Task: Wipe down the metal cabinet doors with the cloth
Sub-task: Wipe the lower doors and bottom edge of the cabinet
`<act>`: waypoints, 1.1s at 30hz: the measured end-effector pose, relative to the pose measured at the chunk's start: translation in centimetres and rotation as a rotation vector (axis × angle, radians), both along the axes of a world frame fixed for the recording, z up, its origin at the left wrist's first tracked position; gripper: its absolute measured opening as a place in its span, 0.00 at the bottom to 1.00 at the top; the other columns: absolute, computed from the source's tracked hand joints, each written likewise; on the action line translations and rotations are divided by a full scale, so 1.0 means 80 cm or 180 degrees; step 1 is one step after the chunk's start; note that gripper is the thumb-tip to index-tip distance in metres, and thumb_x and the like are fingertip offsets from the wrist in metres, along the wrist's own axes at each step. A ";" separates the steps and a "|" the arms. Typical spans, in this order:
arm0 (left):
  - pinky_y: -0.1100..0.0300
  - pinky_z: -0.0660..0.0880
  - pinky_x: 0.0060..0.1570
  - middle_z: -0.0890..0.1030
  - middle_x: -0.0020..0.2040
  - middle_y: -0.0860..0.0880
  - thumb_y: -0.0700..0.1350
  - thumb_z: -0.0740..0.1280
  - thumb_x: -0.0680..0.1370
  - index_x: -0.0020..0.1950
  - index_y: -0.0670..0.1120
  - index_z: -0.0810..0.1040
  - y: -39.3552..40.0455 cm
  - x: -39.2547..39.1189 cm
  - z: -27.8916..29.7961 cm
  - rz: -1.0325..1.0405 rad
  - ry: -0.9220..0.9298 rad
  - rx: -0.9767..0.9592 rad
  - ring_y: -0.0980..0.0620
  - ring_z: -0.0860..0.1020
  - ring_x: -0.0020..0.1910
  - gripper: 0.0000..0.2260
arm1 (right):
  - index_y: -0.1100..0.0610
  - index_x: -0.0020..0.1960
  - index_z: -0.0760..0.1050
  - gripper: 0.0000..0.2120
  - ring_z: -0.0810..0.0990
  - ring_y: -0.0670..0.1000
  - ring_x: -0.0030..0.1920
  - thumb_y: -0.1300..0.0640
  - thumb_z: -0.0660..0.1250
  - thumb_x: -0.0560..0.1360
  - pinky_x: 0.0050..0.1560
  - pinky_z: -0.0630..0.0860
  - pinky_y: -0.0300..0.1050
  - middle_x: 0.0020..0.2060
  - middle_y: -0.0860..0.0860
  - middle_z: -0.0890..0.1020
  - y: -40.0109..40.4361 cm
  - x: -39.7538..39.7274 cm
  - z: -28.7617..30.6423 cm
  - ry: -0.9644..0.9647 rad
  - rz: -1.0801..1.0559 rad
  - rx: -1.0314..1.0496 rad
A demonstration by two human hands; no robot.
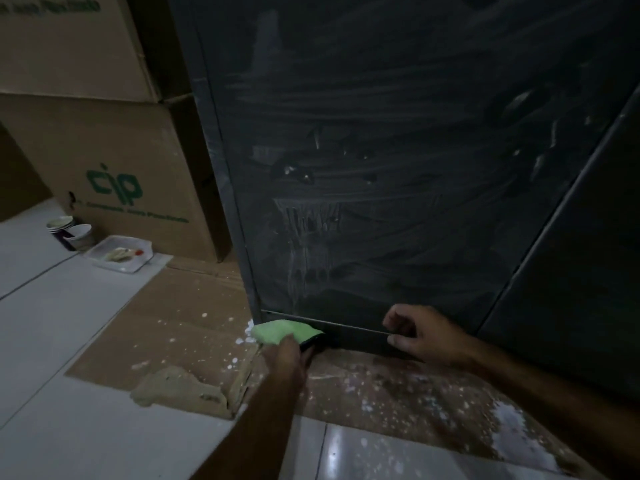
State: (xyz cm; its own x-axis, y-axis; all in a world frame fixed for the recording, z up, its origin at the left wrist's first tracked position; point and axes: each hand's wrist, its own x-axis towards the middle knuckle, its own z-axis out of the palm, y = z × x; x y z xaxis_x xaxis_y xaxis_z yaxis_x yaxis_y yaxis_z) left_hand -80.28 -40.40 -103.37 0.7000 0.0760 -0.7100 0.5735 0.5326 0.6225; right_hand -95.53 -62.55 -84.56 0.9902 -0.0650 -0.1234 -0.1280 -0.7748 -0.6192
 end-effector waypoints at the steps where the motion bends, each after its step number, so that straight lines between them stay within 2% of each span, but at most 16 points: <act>1: 0.38 0.84 0.47 0.79 0.66 0.36 0.40 0.63 0.79 0.78 0.46 0.66 0.008 0.014 0.017 0.0025 -0.0084 0.0201 0.34 0.83 0.57 0.26 | 0.41 0.50 0.77 0.08 0.81 0.41 0.48 0.53 0.74 0.76 0.49 0.78 0.42 0.47 0.43 0.83 -0.003 -0.001 0.001 0.0106 -0.0018 -0.0120; 3: 0.39 0.82 0.56 0.74 0.73 0.36 0.39 0.62 0.78 0.83 0.48 0.58 0.012 0.021 0.048 0.0116 -0.0170 0.0702 0.34 0.79 0.63 0.33 | 0.42 0.49 0.77 0.06 0.81 0.41 0.48 0.51 0.73 0.77 0.48 0.77 0.40 0.46 0.43 0.82 -0.012 -0.005 0.002 0.0193 -0.0051 -0.0397; 5: 0.39 0.76 0.66 0.70 0.75 0.37 0.38 0.61 0.82 0.84 0.49 0.51 -0.004 0.001 0.087 -0.0085 -0.0402 0.1082 0.34 0.75 0.68 0.33 | 0.42 0.47 0.76 0.05 0.80 0.41 0.46 0.50 0.71 0.77 0.46 0.76 0.39 0.44 0.42 0.82 -0.022 -0.007 0.004 0.0142 -0.0045 -0.0694; 8: 0.47 0.77 0.61 0.72 0.66 0.43 0.39 0.64 0.84 0.83 0.46 0.53 -0.023 -0.039 0.085 -0.0562 -0.0395 0.1114 0.38 0.76 0.66 0.30 | 0.43 0.47 0.76 0.03 0.80 0.42 0.45 0.45 0.67 0.78 0.47 0.77 0.43 0.42 0.41 0.81 -0.040 -0.012 0.016 0.0080 -0.0012 -0.1290; 10: 0.45 0.79 0.61 0.74 0.69 0.43 0.40 0.66 0.81 0.81 0.45 0.56 -0.009 -0.024 0.061 -0.0752 -0.0277 0.0996 0.38 0.78 0.65 0.31 | 0.44 0.51 0.77 0.07 0.80 0.45 0.49 0.43 0.64 0.80 0.50 0.77 0.45 0.44 0.40 0.79 -0.053 -0.019 0.022 0.0233 0.0184 -0.1857; 12: 0.41 0.79 0.61 0.74 0.73 0.39 0.41 0.66 0.78 0.82 0.45 0.57 0.018 0.014 0.054 -0.0476 -0.0164 0.1098 0.36 0.78 0.66 0.33 | 0.45 0.55 0.77 0.11 0.79 0.46 0.51 0.42 0.59 0.82 0.52 0.77 0.46 0.48 0.42 0.79 -0.055 -0.033 0.029 0.0339 0.0629 -0.2462; 14: 0.44 0.77 0.63 0.71 0.76 0.36 0.38 0.63 0.82 0.84 0.44 0.54 0.041 0.032 0.081 -0.0063 -0.0162 0.1303 0.35 0.75 0.69 0.32 | 0.44 0.53 0.79 0.14 0.80 0.48 0.52 0.41 0.58 0.79 0.50 0.79 0.46 0.51 0.46 0.81 -0.058 -0.047 0.026 -0.0343 0.1233 -0.3048; 16: 0.47 0.75 0.63 0.69 0.76 0.36 0.38 0.60 0.85 0.83 0.41 0.54 0.044 0.032 0.092 -0.0086 -0.0397 0.1475 0.34 0.73 0.71 0.27 | 0.43 0.55 0.82 0.19 0.81 0.54 0.59 0.36 0.59 0.74 0.56 0.80 0.53 0.59 0.51 0.83 -0.064 -0.064 0.013 -0.0941 0.1524 -0.3512; 18: 0.44 0.73 0.68 0.67 0.77 0.35 0.42 0.60 0.86 0.84 0.39 0.52 0.024 0.007 0.098 -0.0470 -0.0541 0.1466 0.34 0.72 0.72 0.28 | 0.49 0.66 0.78 0.28 0.70 0.59 0.72 0.34 0.57 0.75 0.69 0.68 0.63 0.71 0.57 0.75 -0.079 -0.071 0.002 -0.1097 0.1566 -0.3620; 20: 0.43 0.73 0.68 0.66 0.78 0.35 0.43 0.62 0.86 0.84 0.41 0.50 0.011 -0.008 0.090 -0.0535 -0.0522 0.1315 0.35 0.72 0.72 0.31 | 0.55 0.74 0.71 0.35 0.59 0.61 0.78 0.33 0.55 0.76 0.76 0.52 0.65 0.78 0.61 0.65 -0.097 -0.071 -0.003 -0.1074 0.1423 -0.3717; 23: 0.43 0.76 0.61 0.72 0.74 0.36 0.43 0.63 0.83 0.80 0.39 0.62 0.028 0.018 0.092 -0.0452 -0.0326 0.1093 0.34 0.75 0.69 0.26 | 0.58 0.79 0.64 0.40 0.49 0.61 0.82 0.35 0.56 0.75 0.80 0.40 0.63 0.82 0.61 0.53 -0.111 -0.068 -0.002 -0.0828 0.1328 -0.3929; 25: 0.43 0.77 0.62 0.72 0.74 0.36 0.41 0.62 0.82 0.80 0.39 0.61 0.044 0.044 0.095 -0.0038 -0.0243 0.1134 0.34 0.76 0.68 0.27 | 0.58 0.80 0.61 0.41 0.45 0.59 0.82 0.37 0.63 0.74 0.79 0.37 0.63 0.83 0.59 0.50 -0.116 -0.068 -0.009 -0.0882 0.1276 -0.3960; 26: 0.41 0.76 0.65 0.71 0.75 0.37 0.41 0.62 0.82 0.81 0.41 0.58 0.047 0.049 0.094 0.0108 -0.0205 0.1369 0.34 0.75 0.69 0.28 | 0.57 0.81 0.60 0.44 0.45 0.58 0.82 0.37 0.68 0.72 0.79 0.38 0.63 0.83 0.58 0.50 -0.117 -0.066 -0.012 -0.0903 0.1262 -0.3930; 28: 0.37 0.72 0.71 0.67 0.78 0.35 0.46 0.60 0.84 0.83 0.40 0.55 0.023 0.026 0.114 -0.0203 -0.0330 0.1625 0.33 0.72 0.73 0.29 | 0.56 0.81 0.58 0.51 0.45 0.58 0.82 0.37 0.75 0.68 0.80 0.40 0.63 0.83 0.57 0.52 -0.120 -0.062 -0.013 -0.0934 0.1277 -0.3839; 30: 0.42 0.68 0.75 0.64 0.79 0.35 0.47 0.59 0.85 0.82 0.38 0.54 -0.011 -0.018 0.139 -0.0593 -0.0611 0.1717 0.34 0.69 0.75 0.29 | 0.56 0.82 0.57 0.52 0.45 0.57 0.82 0.40 0.78 0.67 0.80 0.39 0.62 0.83 0.57 0.52 -0.121 -0.062 -0.015 -0.1050 0.1230 -0.3773; 33: 0.51 0.68 0.66 0.66 0.75 0.42 0.41 0.58 0.87 0.83 0.37 0.49 -0.015 -0.031 0.143 -0.0440 -0.0643 0.1704 0.38 0.68 0.74 0.28 | 0.56 0.81 0.58 0.51 0.45 0.57 0.82 0.43 0.79 0.66 0.80 0.38 0.62 0.83 0.57 0.52 -0.119 -0.059 -0.018 -0.1179 0.1207 -0.3809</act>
